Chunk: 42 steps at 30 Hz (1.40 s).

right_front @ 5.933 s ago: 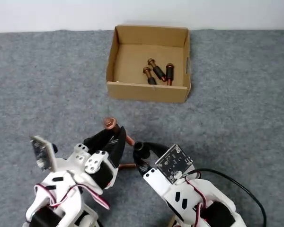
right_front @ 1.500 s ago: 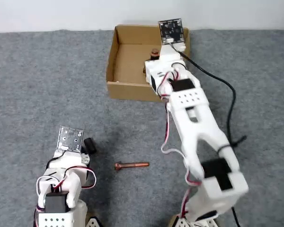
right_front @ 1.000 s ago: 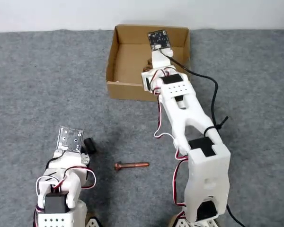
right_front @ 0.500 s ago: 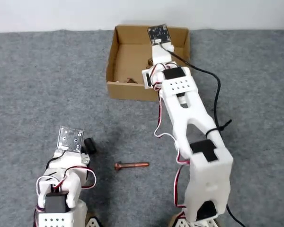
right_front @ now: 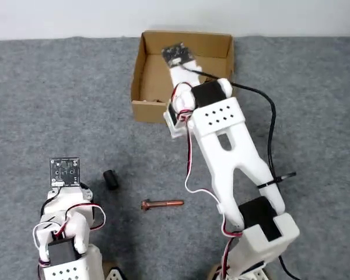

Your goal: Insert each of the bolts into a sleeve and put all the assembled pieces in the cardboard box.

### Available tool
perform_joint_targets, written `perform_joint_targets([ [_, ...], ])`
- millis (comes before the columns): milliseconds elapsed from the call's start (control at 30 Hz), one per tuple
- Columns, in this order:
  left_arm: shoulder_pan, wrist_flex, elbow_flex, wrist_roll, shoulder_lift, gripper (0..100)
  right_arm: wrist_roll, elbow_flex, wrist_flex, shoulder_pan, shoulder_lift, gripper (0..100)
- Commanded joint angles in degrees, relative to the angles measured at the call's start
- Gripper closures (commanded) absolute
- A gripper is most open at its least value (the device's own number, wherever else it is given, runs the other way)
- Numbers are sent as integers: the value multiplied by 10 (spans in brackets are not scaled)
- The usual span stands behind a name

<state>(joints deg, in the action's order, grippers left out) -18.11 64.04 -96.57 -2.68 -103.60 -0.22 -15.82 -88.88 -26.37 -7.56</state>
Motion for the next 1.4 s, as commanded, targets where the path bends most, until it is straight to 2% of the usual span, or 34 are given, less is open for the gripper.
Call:
perform_joint_targets([
  [0, -29, -13, 3, -2, -6, 995, 4, -33, -67, -22, 29, 827],
  [167, -92, -9, 7, -2, -6, 995, 0, -33, -103, -74, 29, 827],
  [233, -135, -6, 10, -5, -6, 995, -24, -33, -97, -102, 28, 826],
  [400, -245, -10, 9, -28, -6, 995, -91, -31, -56, -175, -5, 824],
  [633, -353, -10, 4, -60, -6, 995, -117, -33, 36, -246, -89, 824],
  [1000, -372, -5, 1, -60, -5, 995, -113, -33, 184, -304, -179, 826],
  [1367, -371, -5, 1, -60, -4, 995, -113, -34, 225, -318, -255, 827],
])
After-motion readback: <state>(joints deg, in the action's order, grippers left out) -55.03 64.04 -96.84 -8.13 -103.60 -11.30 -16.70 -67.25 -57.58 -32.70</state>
